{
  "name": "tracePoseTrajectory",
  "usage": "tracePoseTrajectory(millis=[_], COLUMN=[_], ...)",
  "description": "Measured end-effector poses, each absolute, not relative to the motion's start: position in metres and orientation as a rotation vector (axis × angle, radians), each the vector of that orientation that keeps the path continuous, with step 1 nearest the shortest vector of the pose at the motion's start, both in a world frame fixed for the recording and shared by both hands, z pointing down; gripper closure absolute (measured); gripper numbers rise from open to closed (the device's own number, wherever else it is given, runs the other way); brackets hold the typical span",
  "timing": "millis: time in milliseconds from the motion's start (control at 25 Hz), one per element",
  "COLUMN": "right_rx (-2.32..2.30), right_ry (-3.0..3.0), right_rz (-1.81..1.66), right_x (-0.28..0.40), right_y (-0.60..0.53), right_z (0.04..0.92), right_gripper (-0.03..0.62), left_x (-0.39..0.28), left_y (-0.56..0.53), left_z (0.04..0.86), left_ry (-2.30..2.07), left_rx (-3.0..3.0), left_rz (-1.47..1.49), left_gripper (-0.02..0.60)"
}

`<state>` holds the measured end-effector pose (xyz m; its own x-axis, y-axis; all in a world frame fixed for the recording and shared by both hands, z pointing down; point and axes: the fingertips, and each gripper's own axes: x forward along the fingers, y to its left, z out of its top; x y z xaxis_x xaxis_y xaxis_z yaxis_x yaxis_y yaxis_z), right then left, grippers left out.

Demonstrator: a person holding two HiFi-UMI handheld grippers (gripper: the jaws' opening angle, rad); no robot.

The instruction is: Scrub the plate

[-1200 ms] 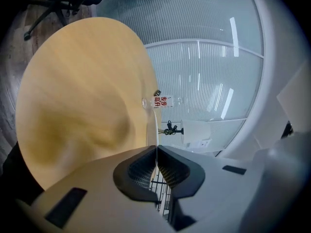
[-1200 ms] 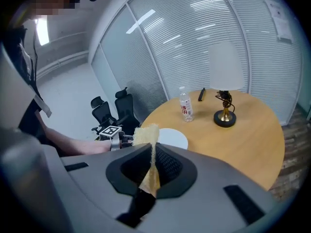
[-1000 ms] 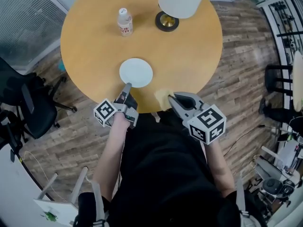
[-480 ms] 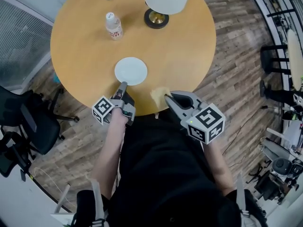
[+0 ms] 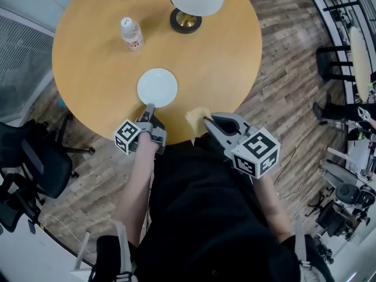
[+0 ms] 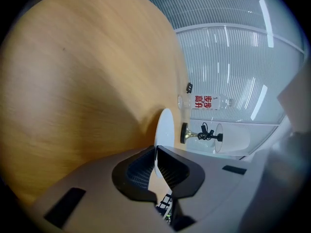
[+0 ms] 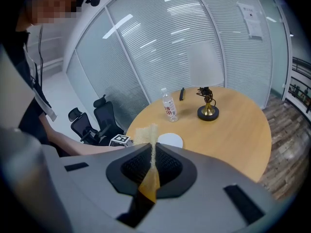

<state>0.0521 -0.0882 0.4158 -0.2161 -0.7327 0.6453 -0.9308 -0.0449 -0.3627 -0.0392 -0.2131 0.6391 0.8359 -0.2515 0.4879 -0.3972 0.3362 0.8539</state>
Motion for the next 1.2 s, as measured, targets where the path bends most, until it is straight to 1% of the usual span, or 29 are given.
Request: tracePoseTrajectory(millis=[280, 480, 640, 760, 840, 920, 960, 1200], right_rx=[1.786, 1.798, 1.824, 1.813, 1.794, 1.767, 1.749, 1.665], right_ry=[-1.928, -1.964, -1.998, -2.044, -2.079, -2.122, -2.143, -2.215], right_rz=[1.158, 1.116, 1.084, 1.061, 1.05, 1.04, 1.031, 0.979], right_x=[0.054, 0.057, 0.077, 0.092, 0.104, 0.119, 0.127, 0.193], right_y=[-0.078, -0.071, -0.061, -0.05, -0.041, -0.029, -0.022, 0.031], right_z=[0.419, 0.412, 0.407, 0.404, 0.402, 0.401, 0.4, 0.402], right_gripper=[0.567, 0.566, 0.567, 0.568, 0.568, 0.567, 0.567, 0.567], left_x=[-0.039, -0.04, -0.037, -0.031, -0.03, -0.035, -0.037, -0.037], left_y=[-0.214, -0.212, -0.209, -0.209, -0.206, -0.196, -0.188, -0.104], left_z=[0.65, 0.653, 0.65, 0.646, 0.643, 0.64, 0.638, 0.625], left_ry=[-0.646, -0.696, -0.769, -0.83, -0.889, -0.956, -0.985, -1.06], left_rx=[1.234, 1.267, 1.349, 1.367, 1.359, 1.34, 1.322, 1.184], left_rz=[0.166, 0.219, 0.316, 0.321, 0.294, 0.273, 0.254, 0.064], left_gripper=[0.56, 0.552, 0.499, 0.436, 0.378, 0.339, 0.33, 0.33])
